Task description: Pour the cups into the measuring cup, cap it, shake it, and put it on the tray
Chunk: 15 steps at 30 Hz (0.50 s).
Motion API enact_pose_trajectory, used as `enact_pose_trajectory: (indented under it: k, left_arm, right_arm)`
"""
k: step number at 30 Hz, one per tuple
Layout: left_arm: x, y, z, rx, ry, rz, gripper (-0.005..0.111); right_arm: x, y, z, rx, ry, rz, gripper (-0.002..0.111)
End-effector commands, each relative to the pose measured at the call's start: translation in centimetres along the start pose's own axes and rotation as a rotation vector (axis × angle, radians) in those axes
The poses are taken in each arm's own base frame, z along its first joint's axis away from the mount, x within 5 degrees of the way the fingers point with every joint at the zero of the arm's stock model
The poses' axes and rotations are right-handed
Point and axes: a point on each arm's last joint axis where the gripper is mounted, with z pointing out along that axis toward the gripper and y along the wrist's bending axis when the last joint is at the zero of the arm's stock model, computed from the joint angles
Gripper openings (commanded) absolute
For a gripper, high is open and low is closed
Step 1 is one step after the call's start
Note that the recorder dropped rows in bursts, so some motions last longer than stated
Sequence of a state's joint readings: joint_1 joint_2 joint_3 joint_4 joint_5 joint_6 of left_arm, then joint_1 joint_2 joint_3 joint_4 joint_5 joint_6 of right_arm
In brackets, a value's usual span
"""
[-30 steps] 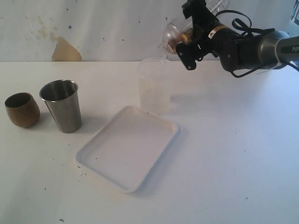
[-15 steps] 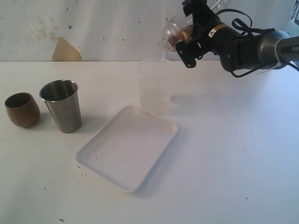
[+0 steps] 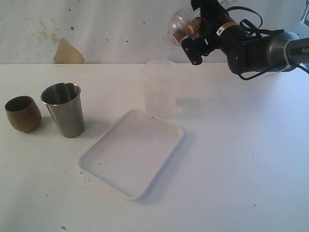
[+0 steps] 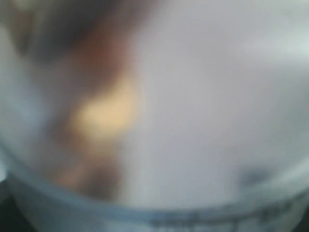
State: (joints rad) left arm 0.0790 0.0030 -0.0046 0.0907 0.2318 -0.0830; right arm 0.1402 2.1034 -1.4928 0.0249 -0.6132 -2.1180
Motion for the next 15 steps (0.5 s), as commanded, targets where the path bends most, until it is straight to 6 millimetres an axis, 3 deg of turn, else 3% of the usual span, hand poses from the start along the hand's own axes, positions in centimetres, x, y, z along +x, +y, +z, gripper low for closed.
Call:
enact_pose_trajectory:
  k: [1,15]
  left_arm:
    - [0.14,0.0,0.01,0.001,0.002,0.004,0.0]
    - [0.14,0.0,0.01,0.001,0.002,0.004,0.0]
  right_arm:
    - [1.07,-1.83,-0.08,0.112,0.068,-0.012,0.0]
    - [1.16,-1.98,-0.1,0.129,0.079,-0.012,0.0]
